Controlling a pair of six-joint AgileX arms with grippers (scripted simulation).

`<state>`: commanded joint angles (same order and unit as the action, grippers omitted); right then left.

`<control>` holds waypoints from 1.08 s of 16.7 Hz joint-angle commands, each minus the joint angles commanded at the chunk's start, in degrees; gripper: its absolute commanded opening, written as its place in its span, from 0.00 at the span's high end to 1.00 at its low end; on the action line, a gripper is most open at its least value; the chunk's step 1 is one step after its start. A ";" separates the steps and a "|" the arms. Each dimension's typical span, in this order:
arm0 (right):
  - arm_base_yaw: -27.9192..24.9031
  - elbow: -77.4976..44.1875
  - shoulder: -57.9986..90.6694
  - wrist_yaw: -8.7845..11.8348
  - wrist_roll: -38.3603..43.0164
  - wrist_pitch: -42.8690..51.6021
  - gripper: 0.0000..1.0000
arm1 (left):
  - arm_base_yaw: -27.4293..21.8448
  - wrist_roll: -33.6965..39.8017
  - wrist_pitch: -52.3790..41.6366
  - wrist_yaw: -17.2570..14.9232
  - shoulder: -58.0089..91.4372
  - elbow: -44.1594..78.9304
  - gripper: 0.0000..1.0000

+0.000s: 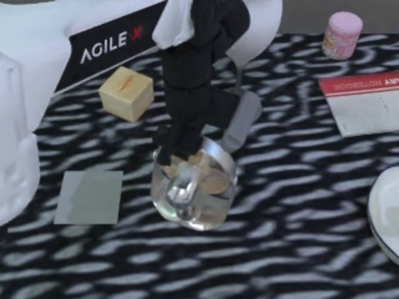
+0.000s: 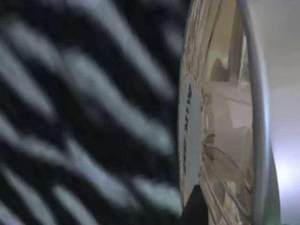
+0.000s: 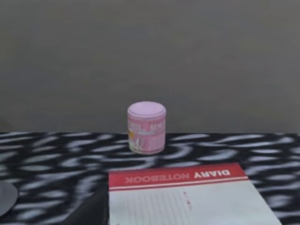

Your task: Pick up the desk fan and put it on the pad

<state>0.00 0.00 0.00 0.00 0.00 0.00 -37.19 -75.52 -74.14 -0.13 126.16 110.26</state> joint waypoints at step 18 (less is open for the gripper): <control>0.00 0.00 0.00 0.00 0.00 0.00 0.00 | 0.83 1.47 -12.17 0.28 0.73 12.20 1.00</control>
<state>0.00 0.00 0.00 0.00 0.00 0.00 -36.36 -74.05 -86.32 0.15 126.89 122.46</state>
